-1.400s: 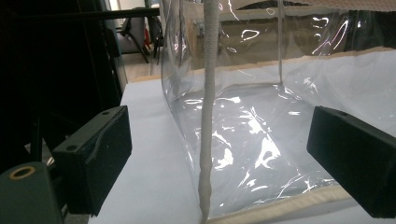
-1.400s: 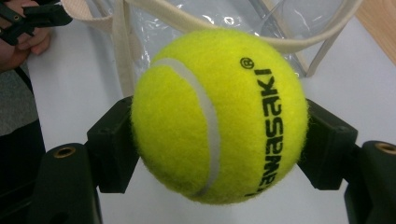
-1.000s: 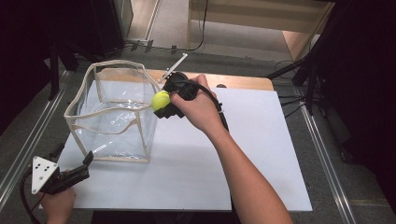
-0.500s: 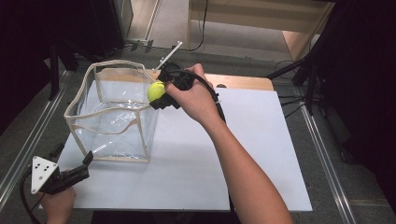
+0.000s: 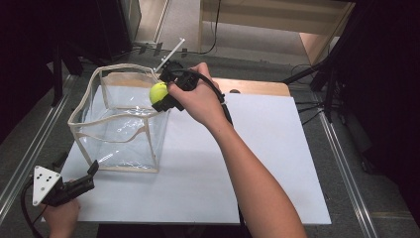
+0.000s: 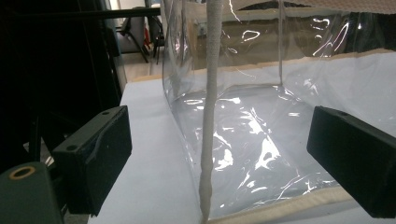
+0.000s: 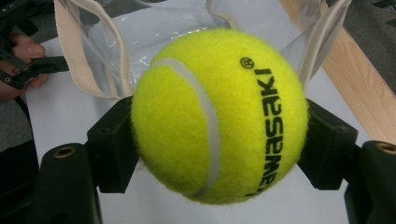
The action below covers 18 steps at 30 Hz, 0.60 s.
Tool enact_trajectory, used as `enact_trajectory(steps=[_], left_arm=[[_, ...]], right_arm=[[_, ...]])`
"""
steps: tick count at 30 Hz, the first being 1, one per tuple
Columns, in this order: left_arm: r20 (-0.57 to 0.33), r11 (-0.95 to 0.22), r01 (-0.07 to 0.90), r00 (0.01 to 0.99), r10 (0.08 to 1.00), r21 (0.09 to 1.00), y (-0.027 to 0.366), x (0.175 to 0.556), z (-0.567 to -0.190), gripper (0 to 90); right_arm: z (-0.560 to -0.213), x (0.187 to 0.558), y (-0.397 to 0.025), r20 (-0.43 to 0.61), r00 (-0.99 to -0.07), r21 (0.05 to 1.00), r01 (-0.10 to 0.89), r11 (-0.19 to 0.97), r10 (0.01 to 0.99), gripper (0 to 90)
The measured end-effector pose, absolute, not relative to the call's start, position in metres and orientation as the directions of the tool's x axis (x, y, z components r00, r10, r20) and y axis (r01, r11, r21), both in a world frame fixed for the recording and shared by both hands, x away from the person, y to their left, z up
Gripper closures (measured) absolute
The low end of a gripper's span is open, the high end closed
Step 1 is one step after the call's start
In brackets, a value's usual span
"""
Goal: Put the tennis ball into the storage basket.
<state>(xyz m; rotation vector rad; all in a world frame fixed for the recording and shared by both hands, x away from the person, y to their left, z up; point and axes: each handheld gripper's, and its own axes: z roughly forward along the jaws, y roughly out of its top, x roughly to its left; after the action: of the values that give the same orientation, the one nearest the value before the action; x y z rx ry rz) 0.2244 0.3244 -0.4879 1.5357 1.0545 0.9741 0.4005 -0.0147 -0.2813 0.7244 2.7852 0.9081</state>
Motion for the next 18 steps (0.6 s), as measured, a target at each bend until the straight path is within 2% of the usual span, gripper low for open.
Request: enact_trajectory(steps=[18], left_arm=[[0.071, -0.12, 0.149, 0.301, 0.951, 0.982, 0.325, 0.225, -0.488, 6.9]], right_arm=[[-0.28, 0.407, 0.007, 0.021, -0.889, 0.575, 0.384, 0.722, 0.457, 23.9]])
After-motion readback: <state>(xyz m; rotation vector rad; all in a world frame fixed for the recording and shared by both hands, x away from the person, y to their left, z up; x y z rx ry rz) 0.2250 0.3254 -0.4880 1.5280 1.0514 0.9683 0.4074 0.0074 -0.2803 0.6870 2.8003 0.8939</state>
